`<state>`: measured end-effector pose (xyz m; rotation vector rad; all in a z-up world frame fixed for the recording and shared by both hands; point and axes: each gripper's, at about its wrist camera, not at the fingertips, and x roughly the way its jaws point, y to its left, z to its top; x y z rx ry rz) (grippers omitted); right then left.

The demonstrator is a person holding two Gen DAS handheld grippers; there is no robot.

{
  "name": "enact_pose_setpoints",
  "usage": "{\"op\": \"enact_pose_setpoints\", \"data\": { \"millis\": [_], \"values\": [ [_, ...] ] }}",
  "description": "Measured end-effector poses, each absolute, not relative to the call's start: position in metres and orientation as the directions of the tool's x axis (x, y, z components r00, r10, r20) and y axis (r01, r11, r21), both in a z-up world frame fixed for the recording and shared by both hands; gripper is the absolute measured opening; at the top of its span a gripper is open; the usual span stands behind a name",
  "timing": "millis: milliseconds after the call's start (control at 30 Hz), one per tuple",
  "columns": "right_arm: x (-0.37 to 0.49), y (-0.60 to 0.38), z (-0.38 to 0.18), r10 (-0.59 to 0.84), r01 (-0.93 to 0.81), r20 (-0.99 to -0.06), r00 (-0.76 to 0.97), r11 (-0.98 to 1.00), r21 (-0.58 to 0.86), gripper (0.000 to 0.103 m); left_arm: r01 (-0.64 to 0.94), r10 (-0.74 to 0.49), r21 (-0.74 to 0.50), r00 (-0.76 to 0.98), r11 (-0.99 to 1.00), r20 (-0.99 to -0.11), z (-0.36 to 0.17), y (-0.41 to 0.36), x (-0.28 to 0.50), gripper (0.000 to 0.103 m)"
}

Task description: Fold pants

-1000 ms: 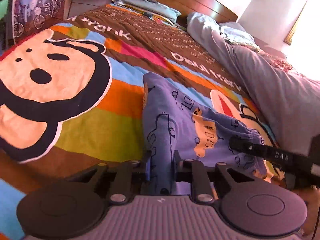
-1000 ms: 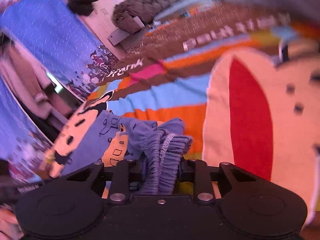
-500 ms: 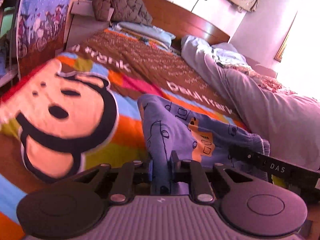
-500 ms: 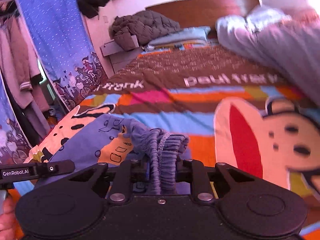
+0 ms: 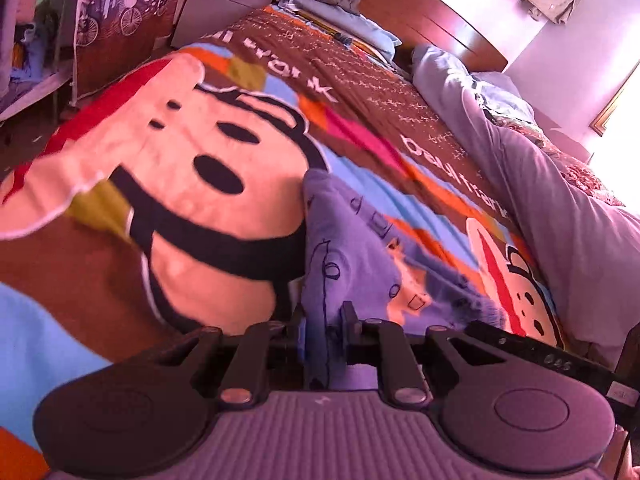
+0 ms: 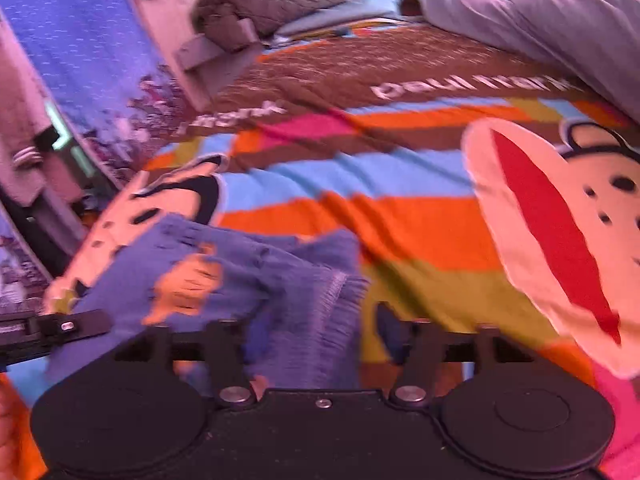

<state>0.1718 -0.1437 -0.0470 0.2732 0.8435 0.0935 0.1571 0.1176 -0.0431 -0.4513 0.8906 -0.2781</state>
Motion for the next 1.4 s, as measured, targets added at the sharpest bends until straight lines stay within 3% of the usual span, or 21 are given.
{"op": "enact_pose_setpoints", "data": {
  "millis": [200, 233, 300, 400, 500, 700, 933, 1033, 1167, 1233, 1333, 1400],
  "values": [
    [0.181, -0.155, -0.065, 0.269, 0.065, -0.744, 0.611, 0.920, 0.386, 0.076, 0.075, -0.400, -0.457, 0.621, 0.886, -0.674, -0.049, 0.113, 0.153, 0.018],
    [0.181, -0.155, -0.065, 0.269, 0.063, -0.744, 0.612, 0.921, 0.385, 0.072, 0.074, -0.405, -0.463, 0.619, 0.883, -0.673, -0.049, 0.113, 0.153, 0.018],
    [0.178, -0.148, -0.066, 0.274, 0.031, -0.742, 0.611, 0.929, 0.369, 0.046, 0.065, -0.410, -0.474, 0.614, 0.878, -0.675, -0.049, 0.116, 0.153, 0.018],
    [0.174, -0.137, -0.064, 0.268, -0.002, -0.742, 0.615, 0.941, 0.339, 0.032, 0.057, -0.400, -0.471, 0.623, 0.880, -0.672, -0.046, 0.116, 0.152, 0.018],
    [0.169, -0.123, -0.052, 0.214, -0.039, -0.732, 0.646, 0.968, 0.249, 0.024, 0.087, -0.381, -0.440, 0.666, 0.894, -0.642, -0.035, 0.113, 0.145, 0.017],
    [0.159, -0.076, -0.019, 0.153, -0.220, -0.669, 0.727, 0.975, -0.016, 0.022, 0.076, -0.287, -0.378, 0.789, 0.923, -0.543, -0.009, 0.128, 0.140, 0.017],
    [0.175, -0.029, 0.013, 0.206, -0.309, -0.538, 0.818, 0.945, -0.108, 0.022, -0.031, -0.199, -0.449, 0.868, 0.893, -0.456, 0.011, 0.171, 0.156, 0.016],
    [0.192, -0.010, 0.014, 0.230, -0.336, -0.519, 0.823, 0.934, -0.118, 0.023, -0.094, -0.138, -0.423, 0.864, 0.901, -0.485, 0.008, 0.182, 0.164, 0.017],
    [0.234, 0.011, -0.017, 0.257, -0.396, -0.643, 0.722, 0.915, -0.079, 0.025, -0.221, -0.111, -0.427, 0.771, 0.877, -0.627, -0.018, 0.189, 0.182, 0.017],
    [0.248, 0.012, -0.039, 0.248, -0.392, -0.707, 0.663, 0.919, -0.045, 0.026, -0.236, -0.099, -0.408, 0.754, 0.882, -0.649, -0.025, 0.189, 0.183, 0.018],
    [0.248, 0.001, -0.053, 0.249, -0.348, -0.713, 0.655, 0.937, 0.007, 0.046, -0.229, -0.094, -0.390, 0.750, 0.892, -0.655, -0.028, 0.190, 0.181, 0.030],
    [0.246, -0.010, -0.054, 0.239, -0.301, -0.713, 0.660, 0.953, 0.041, 0.075, -0.249, -0.079, -0.383, 0.741, 0.889, -0.666, -0.031, 0.194, 0.182, 0.047]
  ]
}}
